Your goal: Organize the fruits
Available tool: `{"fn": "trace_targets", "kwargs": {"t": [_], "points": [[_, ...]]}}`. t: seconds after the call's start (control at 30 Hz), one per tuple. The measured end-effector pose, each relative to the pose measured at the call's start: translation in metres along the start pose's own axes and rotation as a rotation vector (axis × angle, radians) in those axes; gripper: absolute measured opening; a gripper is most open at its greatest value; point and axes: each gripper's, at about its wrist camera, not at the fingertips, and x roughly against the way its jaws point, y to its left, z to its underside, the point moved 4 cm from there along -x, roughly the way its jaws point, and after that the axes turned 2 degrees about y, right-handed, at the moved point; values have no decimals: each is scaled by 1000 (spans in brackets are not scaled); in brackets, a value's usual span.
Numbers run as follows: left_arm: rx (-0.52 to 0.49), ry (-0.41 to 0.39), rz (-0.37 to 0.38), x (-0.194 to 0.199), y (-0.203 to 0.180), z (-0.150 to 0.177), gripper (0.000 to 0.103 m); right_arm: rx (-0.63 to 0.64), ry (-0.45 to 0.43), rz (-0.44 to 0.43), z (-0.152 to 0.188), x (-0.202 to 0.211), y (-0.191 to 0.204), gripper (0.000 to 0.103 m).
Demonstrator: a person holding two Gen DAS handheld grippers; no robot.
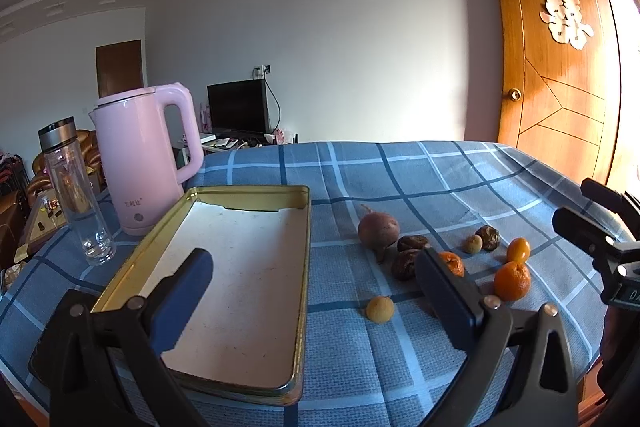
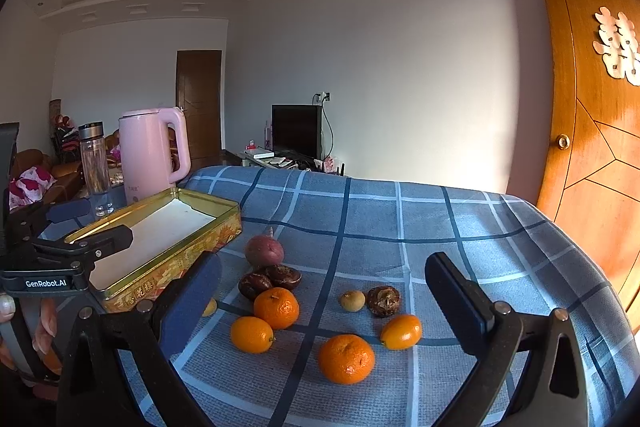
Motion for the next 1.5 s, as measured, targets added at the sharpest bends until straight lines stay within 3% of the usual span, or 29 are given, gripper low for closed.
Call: {"fn": "trace_targets", "kwargs": {"t": [1.5], "points": [[-21,17,2,-6,-10,7,103,-3,39,-15,13,-10,5,102]]}}
